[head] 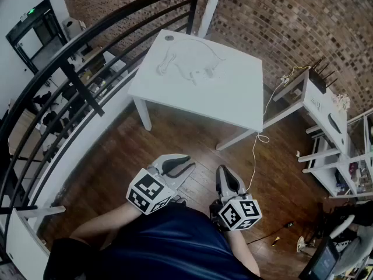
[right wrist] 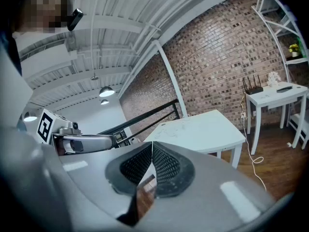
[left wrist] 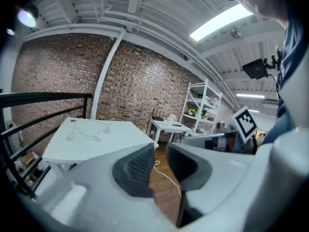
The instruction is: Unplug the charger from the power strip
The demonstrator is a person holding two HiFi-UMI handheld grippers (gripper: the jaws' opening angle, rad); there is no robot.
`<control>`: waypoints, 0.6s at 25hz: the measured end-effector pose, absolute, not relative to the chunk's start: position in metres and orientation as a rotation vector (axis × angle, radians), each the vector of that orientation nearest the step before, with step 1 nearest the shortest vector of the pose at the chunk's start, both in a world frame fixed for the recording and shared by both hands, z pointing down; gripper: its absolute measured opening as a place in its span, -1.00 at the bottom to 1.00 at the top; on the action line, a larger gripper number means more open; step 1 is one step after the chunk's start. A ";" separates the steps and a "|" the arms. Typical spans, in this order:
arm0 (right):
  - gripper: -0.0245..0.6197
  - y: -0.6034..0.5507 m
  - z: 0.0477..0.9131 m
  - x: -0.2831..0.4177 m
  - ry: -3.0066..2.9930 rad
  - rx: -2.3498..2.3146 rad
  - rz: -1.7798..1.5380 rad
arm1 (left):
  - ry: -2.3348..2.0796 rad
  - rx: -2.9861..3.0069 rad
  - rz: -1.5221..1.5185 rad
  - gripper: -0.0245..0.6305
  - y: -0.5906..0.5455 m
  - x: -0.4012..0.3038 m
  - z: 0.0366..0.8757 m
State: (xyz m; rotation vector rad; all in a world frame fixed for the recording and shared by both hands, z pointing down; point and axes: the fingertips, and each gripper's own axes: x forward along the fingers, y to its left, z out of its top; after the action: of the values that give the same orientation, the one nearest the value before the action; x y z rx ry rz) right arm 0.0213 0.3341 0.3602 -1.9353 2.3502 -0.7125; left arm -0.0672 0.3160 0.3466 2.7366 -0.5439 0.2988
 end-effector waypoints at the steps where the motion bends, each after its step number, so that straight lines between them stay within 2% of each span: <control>1: -0.89 0.337 0.360 0.026 2.351 -1.936 -0.707 | -0.554 2.737 0.293 -0.66 0.318 -0.063 0.346; 15: -0.89 0.375 0.366 0.085 2.359 -1.895 -0.742 | -0.681 2.689 0.272 -0.61 0.353 -0.020 0.352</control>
State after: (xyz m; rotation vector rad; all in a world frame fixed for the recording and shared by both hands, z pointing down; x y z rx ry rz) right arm 0.0854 0.3755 0.3664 -1.8945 2.3591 -0.7422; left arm -0.0196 0.3532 0.3516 2.6885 -0.6807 0.2716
